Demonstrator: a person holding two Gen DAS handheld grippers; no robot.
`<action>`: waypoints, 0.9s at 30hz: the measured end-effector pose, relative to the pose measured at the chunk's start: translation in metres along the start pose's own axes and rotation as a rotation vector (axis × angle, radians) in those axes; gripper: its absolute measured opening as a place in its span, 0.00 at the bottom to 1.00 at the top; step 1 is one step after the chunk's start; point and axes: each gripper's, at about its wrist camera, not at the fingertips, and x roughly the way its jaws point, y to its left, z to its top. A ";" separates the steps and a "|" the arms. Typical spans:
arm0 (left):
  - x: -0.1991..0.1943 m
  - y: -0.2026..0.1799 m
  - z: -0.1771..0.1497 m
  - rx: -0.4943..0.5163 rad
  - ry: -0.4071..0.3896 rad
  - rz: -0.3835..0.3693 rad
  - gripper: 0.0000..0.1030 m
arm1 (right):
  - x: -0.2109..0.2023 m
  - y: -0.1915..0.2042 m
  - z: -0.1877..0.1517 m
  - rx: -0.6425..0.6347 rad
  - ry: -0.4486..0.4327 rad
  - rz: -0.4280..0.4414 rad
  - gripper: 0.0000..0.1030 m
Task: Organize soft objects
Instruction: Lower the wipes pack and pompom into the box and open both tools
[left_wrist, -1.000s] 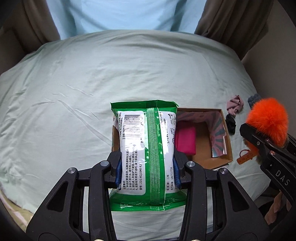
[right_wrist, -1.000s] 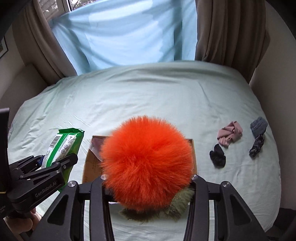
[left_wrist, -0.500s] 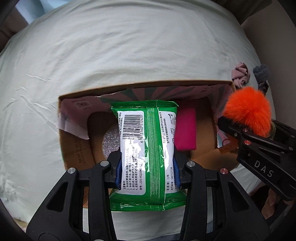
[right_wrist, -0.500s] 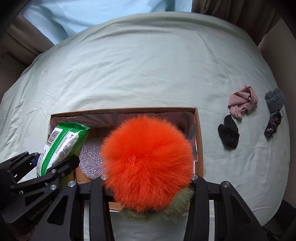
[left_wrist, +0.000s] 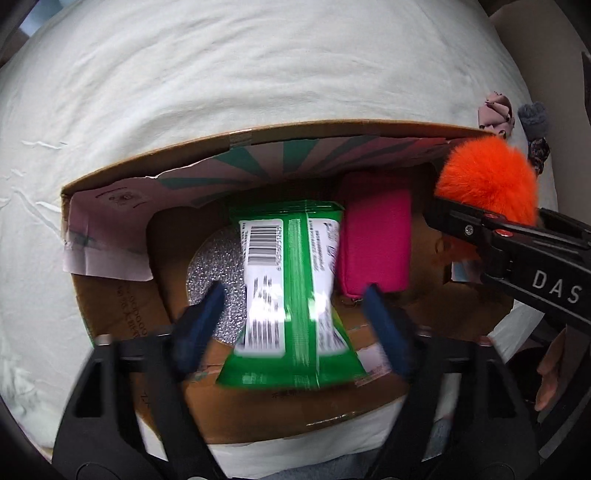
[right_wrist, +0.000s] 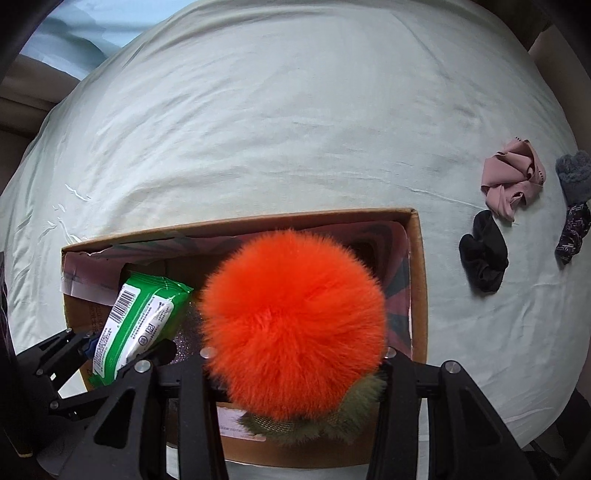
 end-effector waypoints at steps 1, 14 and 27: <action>-0.002 -0.001 -0.001 0.008 -0.010 0.012 1.00 | 0.002 -0.001 0.001 0.011 0.010 0.013 0.69; -0.025 0.015 -0.017 -0.046 -0.036 0.011 1.00 | -0.016 0.000 -0.006 0.020 -0.051 0.039 0.99; -0.084 0.006 -0.049 -0.043 -0.166 0.015 1.00 | -0.061 0.004 -0.038 -0.005 -0.126 0.037 0.99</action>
